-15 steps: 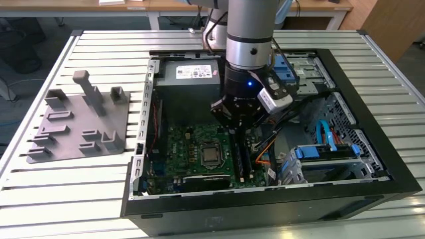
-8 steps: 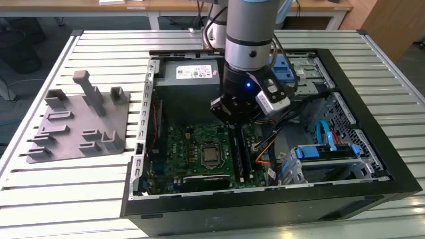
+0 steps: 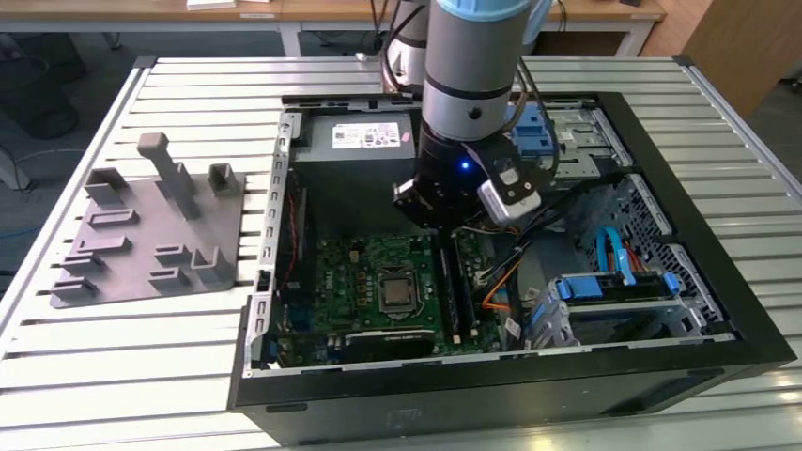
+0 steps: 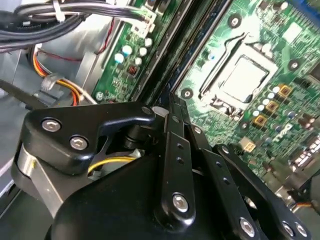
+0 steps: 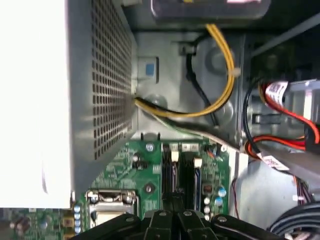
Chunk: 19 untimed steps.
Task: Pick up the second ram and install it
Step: 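Insert the second ram into the second slot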
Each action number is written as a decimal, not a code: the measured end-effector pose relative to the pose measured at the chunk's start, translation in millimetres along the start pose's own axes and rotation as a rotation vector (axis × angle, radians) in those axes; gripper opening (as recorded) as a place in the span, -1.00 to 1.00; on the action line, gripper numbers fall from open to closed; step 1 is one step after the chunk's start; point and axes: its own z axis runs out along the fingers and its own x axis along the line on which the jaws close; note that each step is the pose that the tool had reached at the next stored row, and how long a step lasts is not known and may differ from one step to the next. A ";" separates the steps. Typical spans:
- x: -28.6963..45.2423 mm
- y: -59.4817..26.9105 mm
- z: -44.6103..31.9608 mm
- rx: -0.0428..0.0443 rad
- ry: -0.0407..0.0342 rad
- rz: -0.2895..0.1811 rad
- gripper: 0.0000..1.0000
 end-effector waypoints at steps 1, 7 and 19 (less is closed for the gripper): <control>0.0 -3.0 0.3 -0.0001 0.0000 0.000 -0.80; -0.1 -27.0 2.2 -0.0002 0.0001 0.000 -0.80; -0.3 -33.4 -38.2 0.0000 0.0002 0.000 -0.80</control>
